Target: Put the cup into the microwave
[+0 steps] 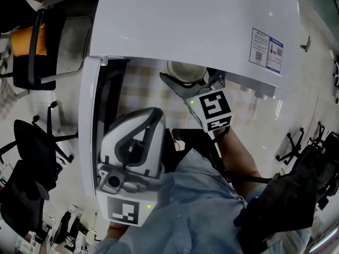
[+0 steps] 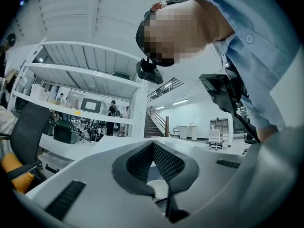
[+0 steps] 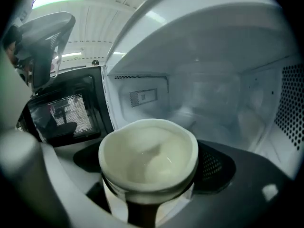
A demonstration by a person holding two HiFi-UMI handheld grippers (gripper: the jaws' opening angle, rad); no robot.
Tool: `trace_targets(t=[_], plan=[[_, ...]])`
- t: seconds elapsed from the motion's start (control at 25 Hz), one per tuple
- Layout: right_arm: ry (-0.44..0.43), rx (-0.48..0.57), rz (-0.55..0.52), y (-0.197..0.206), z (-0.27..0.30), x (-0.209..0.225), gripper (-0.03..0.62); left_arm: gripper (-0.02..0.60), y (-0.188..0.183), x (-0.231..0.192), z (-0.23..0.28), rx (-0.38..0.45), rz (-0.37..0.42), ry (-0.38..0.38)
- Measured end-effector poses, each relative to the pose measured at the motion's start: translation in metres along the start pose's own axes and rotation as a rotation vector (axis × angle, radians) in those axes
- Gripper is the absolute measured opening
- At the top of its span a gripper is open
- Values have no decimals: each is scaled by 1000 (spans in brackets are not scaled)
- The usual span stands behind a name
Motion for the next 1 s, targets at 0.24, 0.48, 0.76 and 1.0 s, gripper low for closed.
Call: trace_targets(t=[0.24,0.48,0.76,1.0], plan=[[8,10,2,2,13,11,532,5,9,-13,7,6,-8,-15],[11,44,-25,-5,22,21,532,5,6,-17,27,-34,-43,-19],[-21,74,-64,-10,27,27,534,5,3,-4,25,-27,-60,-59],[16,60,-113,-4,26,35,534,5,-5,2,29,9,-16,-87]])
Point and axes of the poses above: the fingertips, and each gripper's own axes: z forward along the fingers, x to its right, y out of its underside, the point moved 5 cm from there along -z, backward along the fingers, and after that the axes turned 8 degrees about -x, right-handed, at the moved point
